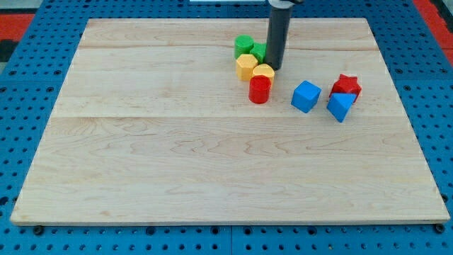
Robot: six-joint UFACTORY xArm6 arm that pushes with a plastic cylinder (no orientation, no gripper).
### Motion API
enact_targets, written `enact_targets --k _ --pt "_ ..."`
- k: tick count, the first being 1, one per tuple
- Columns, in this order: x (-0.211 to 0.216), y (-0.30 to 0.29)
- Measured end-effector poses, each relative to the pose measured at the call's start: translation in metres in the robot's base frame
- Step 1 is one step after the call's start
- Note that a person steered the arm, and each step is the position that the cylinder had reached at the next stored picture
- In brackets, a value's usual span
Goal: Push the green blocks towards top left side of board
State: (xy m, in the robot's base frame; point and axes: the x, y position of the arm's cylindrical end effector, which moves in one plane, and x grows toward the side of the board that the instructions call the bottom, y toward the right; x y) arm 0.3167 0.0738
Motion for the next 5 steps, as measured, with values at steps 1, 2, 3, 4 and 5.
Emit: enact_targets --k 1,2,3,4,5 --pt "-0.029 -0.005" --pt "-0.035 -0.008" --pt "-0.035 0.024" --pt "-0.056 0.024" --pt "-0.068 0.000"
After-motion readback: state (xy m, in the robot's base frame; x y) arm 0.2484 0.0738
